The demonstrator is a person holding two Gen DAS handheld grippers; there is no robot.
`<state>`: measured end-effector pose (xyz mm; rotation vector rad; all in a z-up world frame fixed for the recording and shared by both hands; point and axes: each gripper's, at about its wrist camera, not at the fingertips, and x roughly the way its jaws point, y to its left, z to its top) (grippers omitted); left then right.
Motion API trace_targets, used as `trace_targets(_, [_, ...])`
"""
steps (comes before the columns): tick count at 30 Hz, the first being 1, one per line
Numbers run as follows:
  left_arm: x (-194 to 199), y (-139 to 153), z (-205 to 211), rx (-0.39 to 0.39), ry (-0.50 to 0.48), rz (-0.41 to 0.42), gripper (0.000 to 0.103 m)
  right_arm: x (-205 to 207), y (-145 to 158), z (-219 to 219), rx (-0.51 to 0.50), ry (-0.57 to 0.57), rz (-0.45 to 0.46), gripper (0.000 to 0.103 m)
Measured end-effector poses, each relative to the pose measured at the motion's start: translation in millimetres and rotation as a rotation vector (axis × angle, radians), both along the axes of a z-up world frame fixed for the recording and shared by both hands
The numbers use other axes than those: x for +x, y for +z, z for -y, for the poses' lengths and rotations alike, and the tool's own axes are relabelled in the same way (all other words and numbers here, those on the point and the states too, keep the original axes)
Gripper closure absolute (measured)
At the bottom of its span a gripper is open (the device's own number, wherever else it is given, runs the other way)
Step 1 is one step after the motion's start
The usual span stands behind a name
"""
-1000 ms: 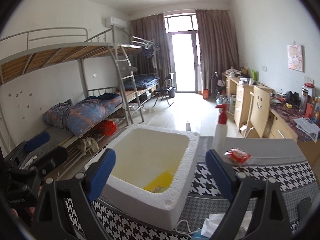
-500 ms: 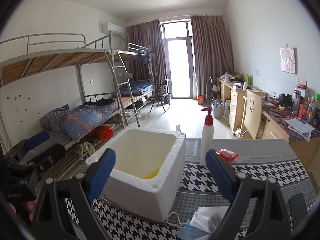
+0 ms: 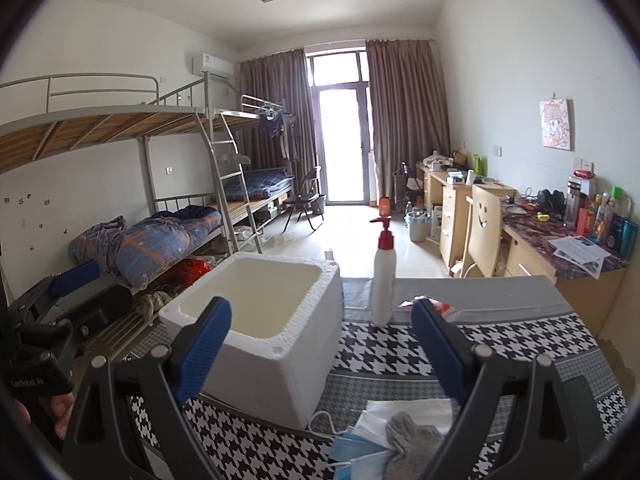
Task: Organize soft objects
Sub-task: 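Withdraw both tools from the foam box back over the table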
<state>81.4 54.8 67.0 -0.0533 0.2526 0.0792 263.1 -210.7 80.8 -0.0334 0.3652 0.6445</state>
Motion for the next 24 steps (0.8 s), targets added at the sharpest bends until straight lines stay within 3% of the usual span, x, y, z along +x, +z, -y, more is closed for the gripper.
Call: trace_targets(24, [4.7, -7.9, 39.6, 0.001, -0.130, -0.003, 0.001, -7.5, -7.5, 44.9, -0.020, -0.114, 0.032, 0.009])
